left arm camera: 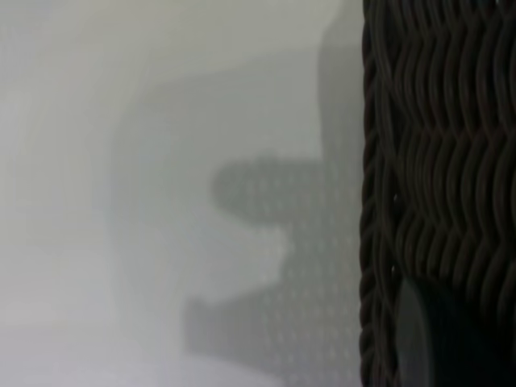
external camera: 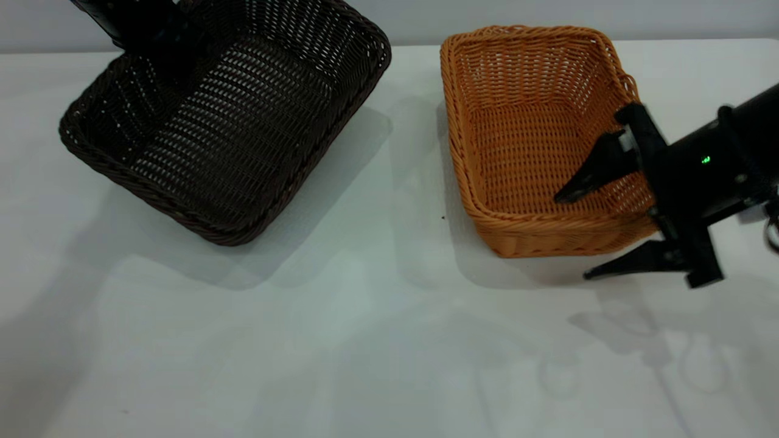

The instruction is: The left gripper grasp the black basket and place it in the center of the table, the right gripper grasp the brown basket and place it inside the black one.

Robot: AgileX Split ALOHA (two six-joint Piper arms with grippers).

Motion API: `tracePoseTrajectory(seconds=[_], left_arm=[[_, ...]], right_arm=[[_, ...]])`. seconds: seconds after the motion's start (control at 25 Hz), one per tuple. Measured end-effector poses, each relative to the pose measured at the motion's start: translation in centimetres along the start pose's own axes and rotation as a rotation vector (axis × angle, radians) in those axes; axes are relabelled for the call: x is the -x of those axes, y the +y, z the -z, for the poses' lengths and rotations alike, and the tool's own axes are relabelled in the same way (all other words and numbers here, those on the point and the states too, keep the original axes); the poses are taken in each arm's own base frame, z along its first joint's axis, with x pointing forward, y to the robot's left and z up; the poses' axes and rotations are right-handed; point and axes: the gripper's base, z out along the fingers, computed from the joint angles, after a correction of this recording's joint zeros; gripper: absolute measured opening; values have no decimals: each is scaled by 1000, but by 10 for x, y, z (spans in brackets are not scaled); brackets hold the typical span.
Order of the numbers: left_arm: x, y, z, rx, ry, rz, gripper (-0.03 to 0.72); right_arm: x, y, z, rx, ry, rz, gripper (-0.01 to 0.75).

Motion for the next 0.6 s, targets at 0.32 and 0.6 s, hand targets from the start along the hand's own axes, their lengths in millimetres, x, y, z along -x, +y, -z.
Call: tracePoseTrajectory(seconds=[0.32, 0.6], left_arm=[[0, 0, 0, 5, -2, -47, 83], [0, 1, 0, 6, -4, -81, 83]], right_arm=[[8, 12, -14, 74, -32, 16, 371], [19, 20, -13, 74, -124, 72, 69]])
